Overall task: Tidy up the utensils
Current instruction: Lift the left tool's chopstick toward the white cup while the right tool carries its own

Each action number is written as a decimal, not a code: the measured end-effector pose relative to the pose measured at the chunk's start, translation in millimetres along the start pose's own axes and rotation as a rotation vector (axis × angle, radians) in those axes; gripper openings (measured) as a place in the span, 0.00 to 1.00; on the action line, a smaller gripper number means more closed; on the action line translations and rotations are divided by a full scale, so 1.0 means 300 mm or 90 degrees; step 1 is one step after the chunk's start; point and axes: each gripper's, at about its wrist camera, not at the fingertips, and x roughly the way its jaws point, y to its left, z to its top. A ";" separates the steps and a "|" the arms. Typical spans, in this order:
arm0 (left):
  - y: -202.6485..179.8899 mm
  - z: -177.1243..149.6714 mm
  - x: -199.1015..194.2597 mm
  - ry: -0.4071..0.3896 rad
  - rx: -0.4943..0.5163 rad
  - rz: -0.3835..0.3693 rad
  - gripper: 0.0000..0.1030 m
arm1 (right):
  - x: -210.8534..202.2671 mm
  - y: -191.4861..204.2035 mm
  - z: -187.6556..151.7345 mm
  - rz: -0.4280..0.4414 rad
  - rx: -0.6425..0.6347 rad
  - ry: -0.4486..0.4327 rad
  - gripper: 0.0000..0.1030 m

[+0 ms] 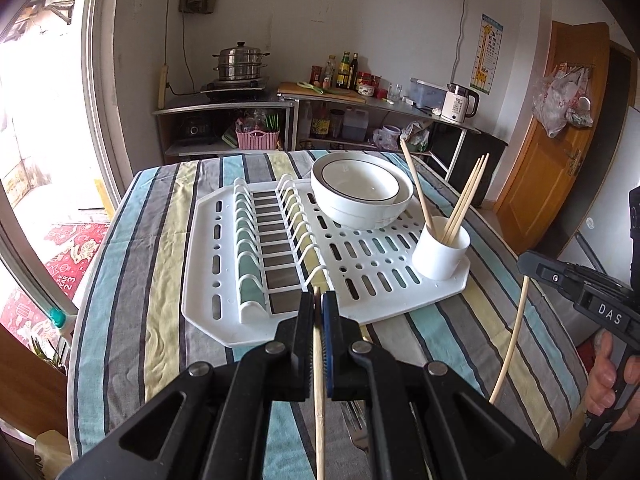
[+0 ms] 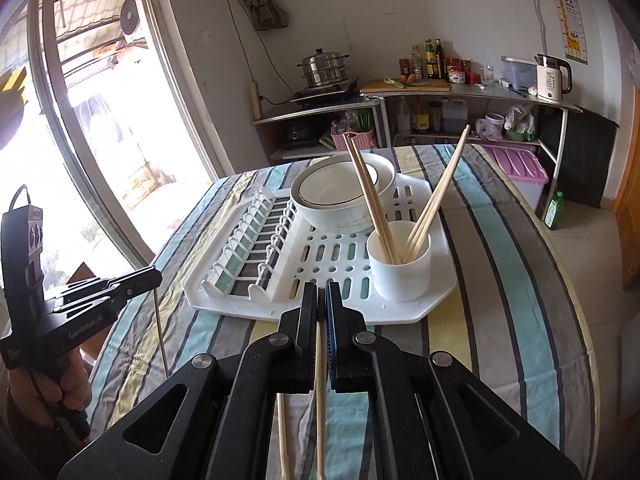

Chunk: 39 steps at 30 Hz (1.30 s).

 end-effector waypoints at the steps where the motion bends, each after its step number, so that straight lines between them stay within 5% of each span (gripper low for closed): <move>1: -0.002 -0.003 -0.015 -0.005 0.001 -0.003 0.04 | -0.010 0.003 -0.004 0.004 -0.002 -0.003 0.04; 23: -0.038 -0.080 -0.242 -0.050 0.020 0.003 0.04 | -0.223 0.023 -0.077 0.020 -0.061 -0.057 0.04; 39: -0.173 0.131 -0.186 -0.079 0.035 -0.049 0.04 | -0.250 -0.085 0.087 -0.010 -0.040 -0.121 0.04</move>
